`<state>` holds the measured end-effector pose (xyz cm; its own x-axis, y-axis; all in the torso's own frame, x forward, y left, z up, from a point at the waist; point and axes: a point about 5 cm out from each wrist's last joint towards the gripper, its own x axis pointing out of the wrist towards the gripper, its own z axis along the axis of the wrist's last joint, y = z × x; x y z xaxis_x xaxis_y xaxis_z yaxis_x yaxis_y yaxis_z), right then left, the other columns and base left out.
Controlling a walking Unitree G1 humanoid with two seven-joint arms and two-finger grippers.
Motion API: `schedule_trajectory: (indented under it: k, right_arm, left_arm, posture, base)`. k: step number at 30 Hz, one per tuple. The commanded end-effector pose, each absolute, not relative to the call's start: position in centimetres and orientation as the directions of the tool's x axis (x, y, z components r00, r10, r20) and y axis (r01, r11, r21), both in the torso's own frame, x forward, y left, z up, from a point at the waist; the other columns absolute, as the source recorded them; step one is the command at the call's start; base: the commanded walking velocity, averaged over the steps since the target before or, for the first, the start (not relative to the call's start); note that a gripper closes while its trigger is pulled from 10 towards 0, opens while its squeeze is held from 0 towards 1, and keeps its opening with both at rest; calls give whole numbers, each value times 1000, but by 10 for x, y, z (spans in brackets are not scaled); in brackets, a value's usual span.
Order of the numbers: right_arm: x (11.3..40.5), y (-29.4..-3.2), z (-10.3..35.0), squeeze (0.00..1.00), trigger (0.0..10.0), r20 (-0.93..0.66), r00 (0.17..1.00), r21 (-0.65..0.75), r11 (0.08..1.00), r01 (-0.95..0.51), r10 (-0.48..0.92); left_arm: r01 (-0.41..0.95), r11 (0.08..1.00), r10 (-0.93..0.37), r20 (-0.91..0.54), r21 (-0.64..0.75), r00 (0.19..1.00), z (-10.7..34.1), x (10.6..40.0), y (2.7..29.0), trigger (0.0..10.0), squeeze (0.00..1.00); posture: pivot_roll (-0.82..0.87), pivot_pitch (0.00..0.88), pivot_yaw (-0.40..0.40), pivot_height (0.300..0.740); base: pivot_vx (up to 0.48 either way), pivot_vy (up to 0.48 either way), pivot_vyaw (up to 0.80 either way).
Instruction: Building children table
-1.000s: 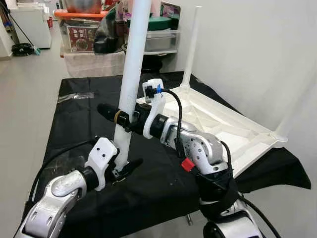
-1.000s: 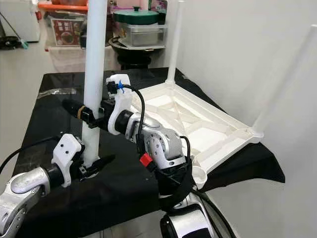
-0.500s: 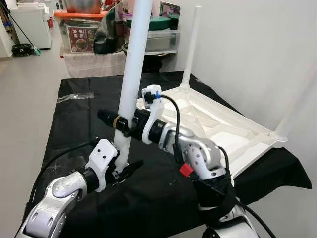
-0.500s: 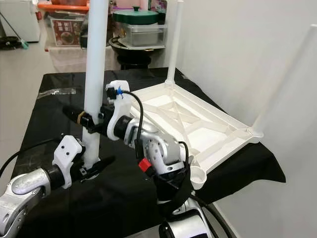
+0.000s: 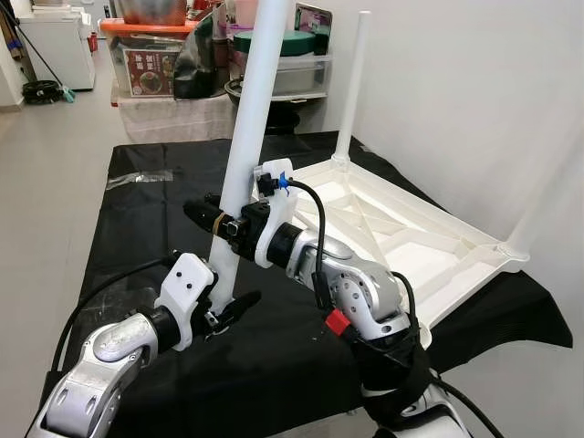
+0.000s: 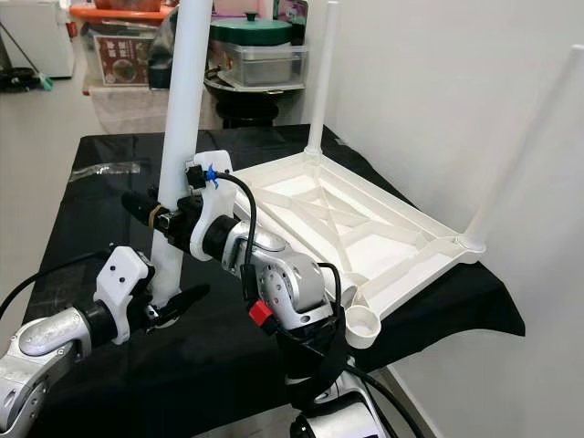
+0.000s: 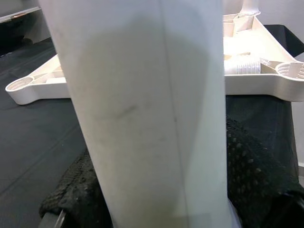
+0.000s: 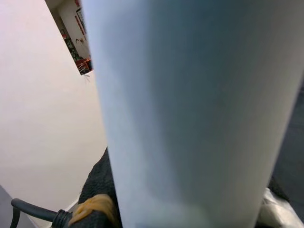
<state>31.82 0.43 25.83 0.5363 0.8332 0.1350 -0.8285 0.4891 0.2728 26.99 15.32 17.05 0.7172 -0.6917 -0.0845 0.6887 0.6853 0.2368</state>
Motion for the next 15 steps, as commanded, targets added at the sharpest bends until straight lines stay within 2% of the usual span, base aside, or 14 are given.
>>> schedule_trajectory:
  k: [1, 3, 4, 5, 10, 15]
  right_arm:
    - [318, 3, 261, 0, 0, 179, 568, 273, 514, -813, 803]
    - [317, 3, 261, 0, 0, 180, 567, 272, 513, -814, 804]
    - [317, 3, 260, 0, 0, 180, 566, 272, 512, -814, 804]
    - [317, 3, 260, 0, 0, 182, 568, 270, 514, -814, 803]
    - [320, 0, 261, 0, 0, 188, 587, 257, 538, -803, 787]
    - [333, -12, 267, 0, 0, 200, 651, 200, 619, -759, 733]
  left_arm:
    - [743, 616, -756, -70, 262, 651, 174, 266, 140, 10000, 0]
    - [743, 614, -757, -70, 264, 650, 174, 266, 140, 10000, 0]
    - [744, 613, -757, -69, 265, 649, 174, 266, 140, 10000, 235]
    - [738, 618, -753, -65, 271, 655, 174, 267, 141, 10000, 1000]
    - [736, 618, -757, -43, 275, 652, 178, 268, 142, 10000, 1000]
    - [705, 652, -735, 6, 278, 678, 186, 271, 144, 10000, 1000]
  posture:
    - [98, 0, -46, 740]
    - [98, 0, -46, 740]
    - [98, 0, -46, 740]
    - [98, 0, -46, 740]
    - [97, 0, -45, 740]
    - [101, 0, -47, 740]
  base:
    - [0, 0, 0]
    - [0, 0, 0]
    - [0, 0, 0]
    - [0, 0, 0]
    - [0, 0, 0]
    - [0, 0, 0]
